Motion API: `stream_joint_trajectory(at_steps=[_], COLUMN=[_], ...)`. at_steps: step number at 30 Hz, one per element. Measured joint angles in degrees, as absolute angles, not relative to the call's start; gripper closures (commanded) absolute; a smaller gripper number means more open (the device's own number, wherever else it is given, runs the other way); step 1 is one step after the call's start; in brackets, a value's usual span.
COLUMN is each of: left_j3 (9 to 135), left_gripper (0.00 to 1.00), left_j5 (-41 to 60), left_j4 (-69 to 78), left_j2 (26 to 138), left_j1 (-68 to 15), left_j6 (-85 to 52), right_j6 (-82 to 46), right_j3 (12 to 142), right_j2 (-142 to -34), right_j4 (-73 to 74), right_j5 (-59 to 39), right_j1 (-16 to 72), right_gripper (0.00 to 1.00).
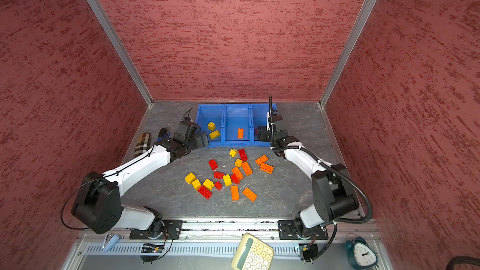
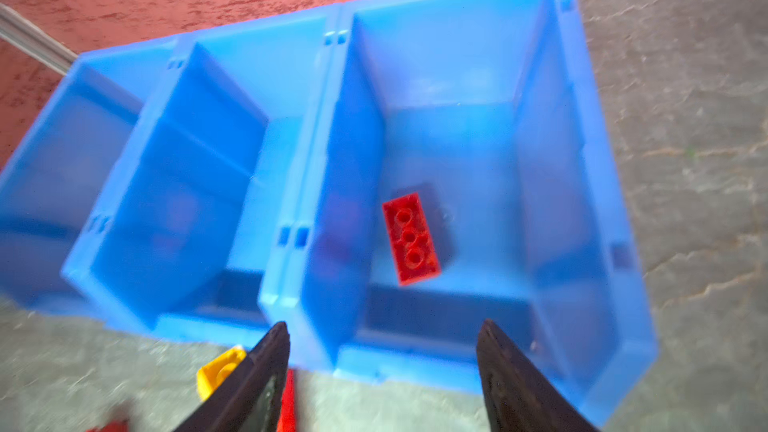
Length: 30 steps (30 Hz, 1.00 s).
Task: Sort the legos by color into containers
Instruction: 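Drop the red brick into the compartment farthest from the left gripper, then lower the right gripper onto another red brick in the pile and grasp it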
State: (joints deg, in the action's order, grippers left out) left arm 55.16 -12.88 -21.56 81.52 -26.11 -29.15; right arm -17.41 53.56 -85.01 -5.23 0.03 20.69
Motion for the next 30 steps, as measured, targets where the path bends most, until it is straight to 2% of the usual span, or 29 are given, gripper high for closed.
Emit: stream_joint_trajectory(at_steps=[10,20,30], left_j3=[55.2,55.7,56.1], left_gripper=[0.01,0.01,0.01], left_j5=[-11.8,-11.6,-11.6], left_j4=[-20.5,-20.5,-20.7], left_j2=[84.4,85.2,86.3], left_j1=[-26.1,-26.1,-26.1], left_j6=[-29.1,-29.1,-29.6], right_j6=[-22.3,-18.7,-19.8], right_j3=[49.6,52.3,57.9], right_j2=[-81.7,-92.9,-100.0], right_j4=[-11.9,-18.8,-16.4], right_j5=[0.0,1.3,4.0], right_j1=[33.0,38.2,38.4], right_gripper=[0.23,0.28,0.43])
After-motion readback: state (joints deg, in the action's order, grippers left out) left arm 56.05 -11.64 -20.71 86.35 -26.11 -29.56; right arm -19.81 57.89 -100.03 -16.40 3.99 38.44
